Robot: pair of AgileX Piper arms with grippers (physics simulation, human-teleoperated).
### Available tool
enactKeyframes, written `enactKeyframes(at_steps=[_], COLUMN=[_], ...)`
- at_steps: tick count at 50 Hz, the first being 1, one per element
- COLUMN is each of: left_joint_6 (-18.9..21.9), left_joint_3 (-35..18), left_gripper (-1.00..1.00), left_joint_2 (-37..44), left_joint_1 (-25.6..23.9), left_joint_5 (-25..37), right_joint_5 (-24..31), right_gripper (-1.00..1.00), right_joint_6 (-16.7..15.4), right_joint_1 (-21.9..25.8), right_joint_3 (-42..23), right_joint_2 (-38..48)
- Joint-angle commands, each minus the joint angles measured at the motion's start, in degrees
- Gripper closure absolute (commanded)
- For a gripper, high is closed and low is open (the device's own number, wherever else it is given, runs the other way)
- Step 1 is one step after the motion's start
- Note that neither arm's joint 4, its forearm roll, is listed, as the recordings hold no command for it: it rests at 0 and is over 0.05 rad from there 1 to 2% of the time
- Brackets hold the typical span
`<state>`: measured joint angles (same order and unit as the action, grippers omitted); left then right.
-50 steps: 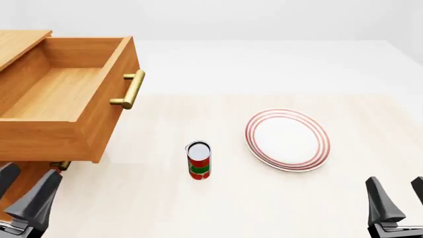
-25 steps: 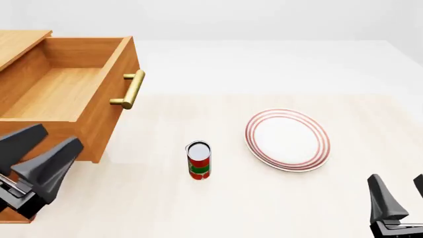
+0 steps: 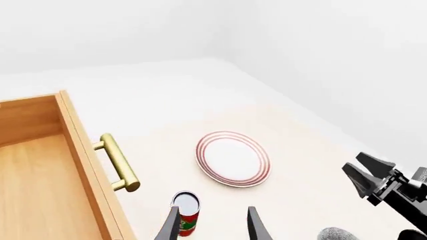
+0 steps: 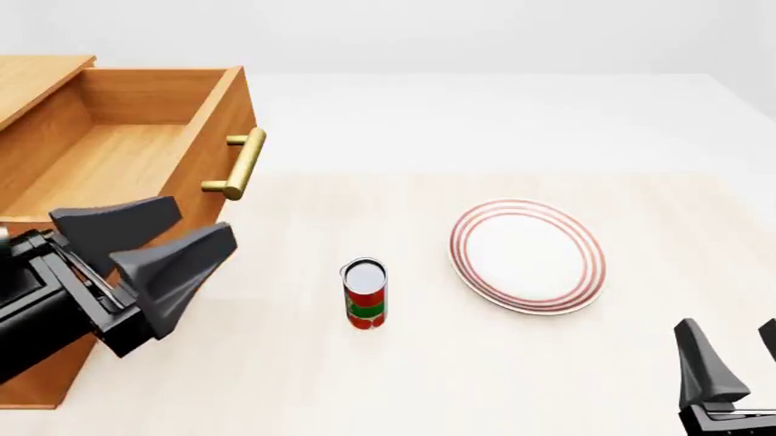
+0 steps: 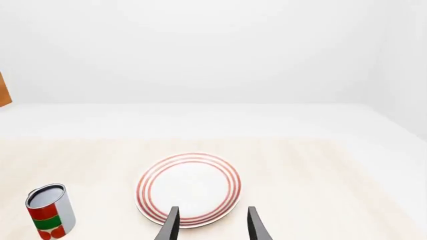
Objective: Put the bowl in the top drawer of the cabinet.
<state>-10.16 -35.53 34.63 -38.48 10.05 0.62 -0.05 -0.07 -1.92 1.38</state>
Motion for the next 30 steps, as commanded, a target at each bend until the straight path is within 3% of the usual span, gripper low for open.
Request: enactKeyframes(at_steps=[1, 10, 11, 18, 23, 24, 27, 28, 30], left_joint_6=[-5.19, -12.30, -15.32, -17.85, -22.24, -24.94, -26.40, -32.30, -32.43], left_joint_3=[-2.49, -3.67, -3.25, -3.98, -4.07, -3.71, -3.49, -3.61, -3.90], left_gripper=[-1.00, -1.00, -1.00, -1.00, -1.00, -1.00, -1.00, -1.00, -1.00], left_joint_2=[5.47, 9.61, 10.29, 12.69, 15.02, 16.27, 17.28, 25.94, 26.82], left_joint_1=[-5.74, -7.93, -7.92, -9.23, -10.40, -11.27, -11.69, -17.01, -17.89], left_joint_5=[-0.87, -1.05, -1.26, -1.64, -2.74, -3.72, -4.35, -8.84, -9.26], right_joint_5=[0.00, 0.00, 0.00, 0.00, 0.00, 0.00, 0.00, 0.01, 0.00], right_gripper=[-1.00, -1.00, -1.00, -1.00, -1.00, -1.00, -1.00, -1.00, -1.00], right_joint_6=[0.00, -0.01, 0.00, 0.00, 0.01, 0.00, 0.00, 0.00, 0.01], right_joint_1=[0.01, 0.00, -0.01, -0.01, 0.00, 0.01, 0.01, -0.01, -0.01], right_joint_3=[-0.01, -0.01, -0.01, -0.01, -0.01, -0.01, -0.01, -0.01, -0.01], right_joint_2=[0.01, 0.03, 0.01, 0.01, 0.01, 0.02, 0.02, 0.00, 0.01])
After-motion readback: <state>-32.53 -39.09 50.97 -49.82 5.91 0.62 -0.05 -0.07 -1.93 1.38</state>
